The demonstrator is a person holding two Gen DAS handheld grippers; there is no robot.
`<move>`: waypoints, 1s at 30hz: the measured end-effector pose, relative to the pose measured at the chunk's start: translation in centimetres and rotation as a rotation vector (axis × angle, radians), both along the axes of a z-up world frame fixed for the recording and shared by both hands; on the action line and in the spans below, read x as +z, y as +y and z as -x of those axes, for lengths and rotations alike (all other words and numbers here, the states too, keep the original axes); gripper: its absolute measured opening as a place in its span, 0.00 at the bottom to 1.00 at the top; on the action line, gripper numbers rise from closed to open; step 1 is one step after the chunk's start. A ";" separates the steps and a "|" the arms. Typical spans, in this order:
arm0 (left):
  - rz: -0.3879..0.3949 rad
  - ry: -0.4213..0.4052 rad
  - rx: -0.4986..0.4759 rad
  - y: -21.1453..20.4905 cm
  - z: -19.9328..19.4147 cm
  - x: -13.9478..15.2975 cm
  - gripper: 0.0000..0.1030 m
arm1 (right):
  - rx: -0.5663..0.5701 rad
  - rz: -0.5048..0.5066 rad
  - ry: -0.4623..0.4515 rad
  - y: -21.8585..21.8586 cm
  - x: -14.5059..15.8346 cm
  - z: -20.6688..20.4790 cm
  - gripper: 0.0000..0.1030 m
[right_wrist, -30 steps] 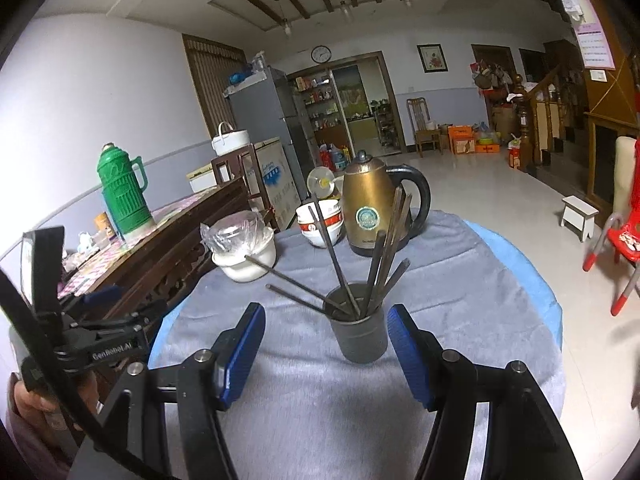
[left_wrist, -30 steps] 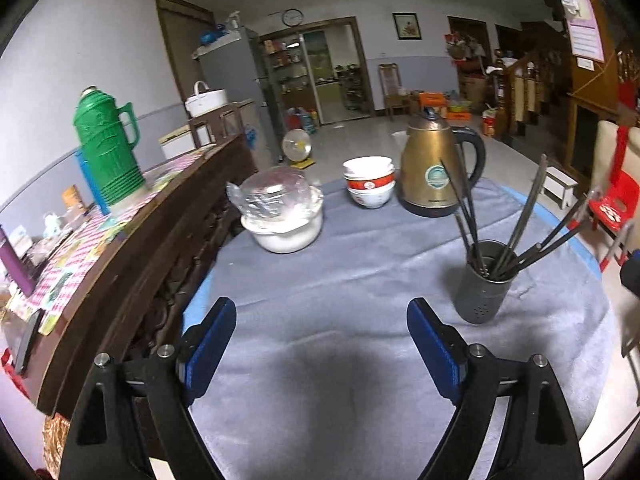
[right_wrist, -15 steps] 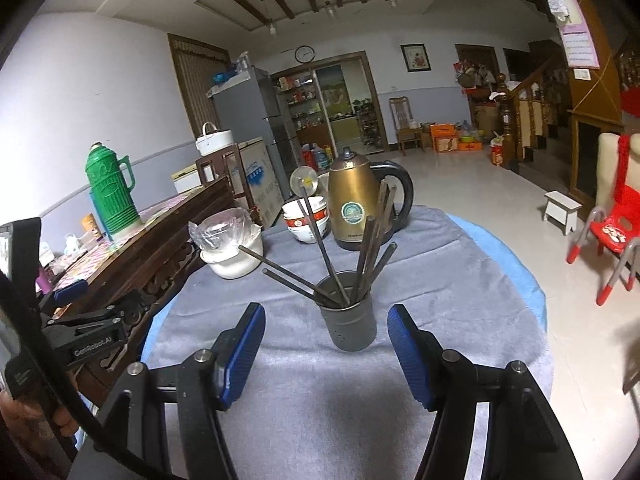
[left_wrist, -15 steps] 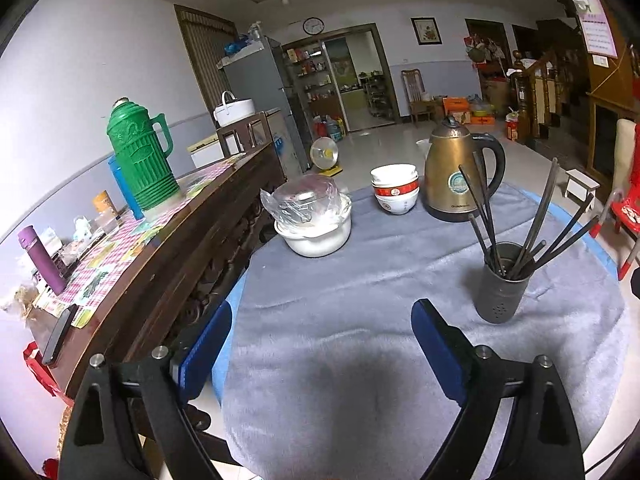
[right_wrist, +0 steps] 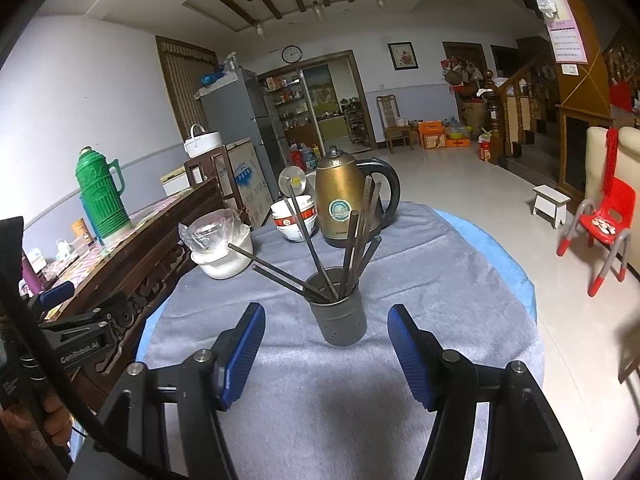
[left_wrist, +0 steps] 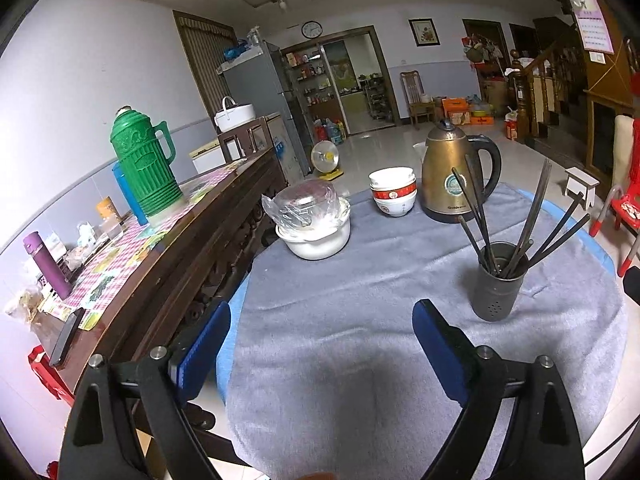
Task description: Organize utensils
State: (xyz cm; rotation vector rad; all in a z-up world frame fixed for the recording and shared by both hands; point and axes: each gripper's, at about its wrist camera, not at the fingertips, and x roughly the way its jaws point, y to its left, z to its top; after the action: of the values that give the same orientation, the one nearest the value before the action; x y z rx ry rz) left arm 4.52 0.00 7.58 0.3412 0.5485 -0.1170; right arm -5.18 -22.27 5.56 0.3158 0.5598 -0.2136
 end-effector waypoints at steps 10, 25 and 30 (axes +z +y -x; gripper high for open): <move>-0.006 0.015 0.001 0.1 0.0 0.0 0.90 | 0.006 -0.011 0.007 0.2 -0.2 -0.3 0.65; 0.010 0.015 -0.007 0.2 0.1 0.5 0.90 | 0.011 -0.009 0.000 0.4 -0.1 -0.7 0.65; 0.017 0.009 -0.005 0.5 0.3 0.7 0.90 | 0.016 0.000 -0.003 0.8 0.3 -0.8 0.65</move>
State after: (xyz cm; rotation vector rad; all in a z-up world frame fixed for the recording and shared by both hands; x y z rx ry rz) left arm 4.26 0.48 8.33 0.3255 0.5552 -0.1277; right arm -4.38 -21.47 5.82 0.3114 0.5596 -0.1975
